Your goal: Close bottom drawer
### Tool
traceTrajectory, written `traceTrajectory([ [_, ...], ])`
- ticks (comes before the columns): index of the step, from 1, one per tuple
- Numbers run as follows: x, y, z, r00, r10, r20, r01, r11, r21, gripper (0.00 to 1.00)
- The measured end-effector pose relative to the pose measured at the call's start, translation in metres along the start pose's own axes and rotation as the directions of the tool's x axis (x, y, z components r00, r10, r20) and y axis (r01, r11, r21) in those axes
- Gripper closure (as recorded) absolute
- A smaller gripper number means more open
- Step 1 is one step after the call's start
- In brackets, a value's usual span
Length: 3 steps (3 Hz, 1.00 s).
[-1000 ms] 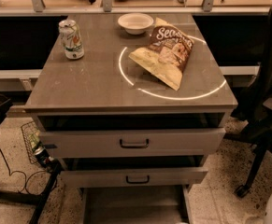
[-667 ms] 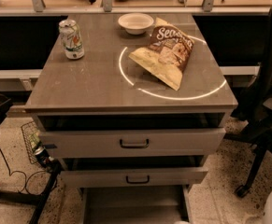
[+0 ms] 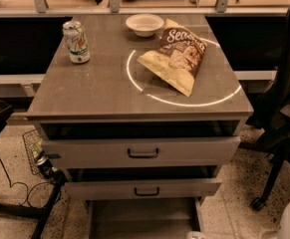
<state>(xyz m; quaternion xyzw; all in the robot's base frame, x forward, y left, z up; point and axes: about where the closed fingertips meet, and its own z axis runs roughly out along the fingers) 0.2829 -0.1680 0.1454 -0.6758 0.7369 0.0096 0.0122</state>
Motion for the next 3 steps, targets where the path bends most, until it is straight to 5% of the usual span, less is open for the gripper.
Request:
traceTrajectory([
  [3, -0.009, -0.049, 0.005, 0.997, -0.047, 0.069, 0.037, 0.9897, 0.138, 1.0],
])
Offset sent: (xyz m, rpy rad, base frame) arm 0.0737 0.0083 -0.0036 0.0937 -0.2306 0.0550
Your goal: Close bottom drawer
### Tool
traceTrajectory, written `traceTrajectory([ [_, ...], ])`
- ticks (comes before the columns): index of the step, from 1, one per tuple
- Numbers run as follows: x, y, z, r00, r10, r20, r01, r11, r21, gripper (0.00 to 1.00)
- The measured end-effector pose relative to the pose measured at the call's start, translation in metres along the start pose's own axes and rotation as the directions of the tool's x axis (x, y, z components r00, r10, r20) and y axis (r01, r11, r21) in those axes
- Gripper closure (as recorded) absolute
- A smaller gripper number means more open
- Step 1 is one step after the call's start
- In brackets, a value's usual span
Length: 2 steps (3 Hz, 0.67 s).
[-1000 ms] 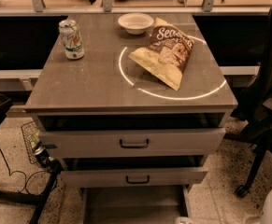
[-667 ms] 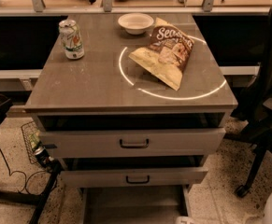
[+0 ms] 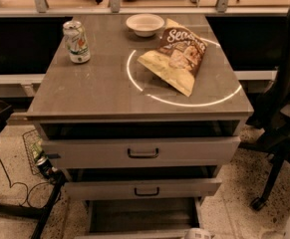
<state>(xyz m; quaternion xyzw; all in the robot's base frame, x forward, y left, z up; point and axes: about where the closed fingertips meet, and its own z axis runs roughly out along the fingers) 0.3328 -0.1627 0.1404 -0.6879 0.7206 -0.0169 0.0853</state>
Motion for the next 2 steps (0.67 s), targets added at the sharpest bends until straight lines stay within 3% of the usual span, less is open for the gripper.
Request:
traceTrajectory([
  [1, -0.0027, -0.0379, 0.0128, 0.999, -0.031, 0.027, 0.03, 0.9986, 0.043, 1.0],
  [2, -0.0035, -0.0475, 0.0165, 0.999, -0.04, 0.034, 0.038, 0.9977, 0.055, 1.0],
])
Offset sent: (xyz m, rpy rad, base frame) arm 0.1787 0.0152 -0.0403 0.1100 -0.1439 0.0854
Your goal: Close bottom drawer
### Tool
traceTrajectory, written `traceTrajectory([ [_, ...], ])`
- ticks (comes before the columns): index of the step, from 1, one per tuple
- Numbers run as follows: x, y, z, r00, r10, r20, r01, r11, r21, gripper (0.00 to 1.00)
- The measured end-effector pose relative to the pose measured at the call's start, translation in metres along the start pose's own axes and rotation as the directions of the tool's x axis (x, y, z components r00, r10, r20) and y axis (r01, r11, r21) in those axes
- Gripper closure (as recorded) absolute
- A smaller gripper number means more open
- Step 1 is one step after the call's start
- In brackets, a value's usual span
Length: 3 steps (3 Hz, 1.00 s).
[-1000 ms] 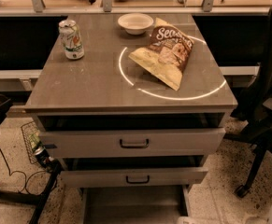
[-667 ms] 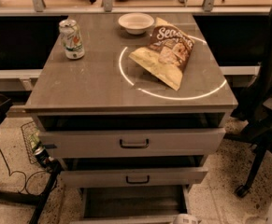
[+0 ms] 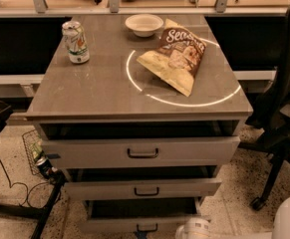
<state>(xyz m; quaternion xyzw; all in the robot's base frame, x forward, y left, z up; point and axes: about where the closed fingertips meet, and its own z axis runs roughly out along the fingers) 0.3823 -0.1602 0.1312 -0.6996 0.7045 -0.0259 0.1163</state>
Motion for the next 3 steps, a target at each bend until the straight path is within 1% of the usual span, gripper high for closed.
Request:
traceTrajectory([
  [2, -0.01, -0.063, 0.034, 0.999, -0.014, 0.04, 0.013, 0.9997, 0.019, 1.0],
  [3, -0.01, -0.063, 0.034, 0.999, -0.014, 0.04, 0.013, 0.9997, 0.019, 1.0],
])
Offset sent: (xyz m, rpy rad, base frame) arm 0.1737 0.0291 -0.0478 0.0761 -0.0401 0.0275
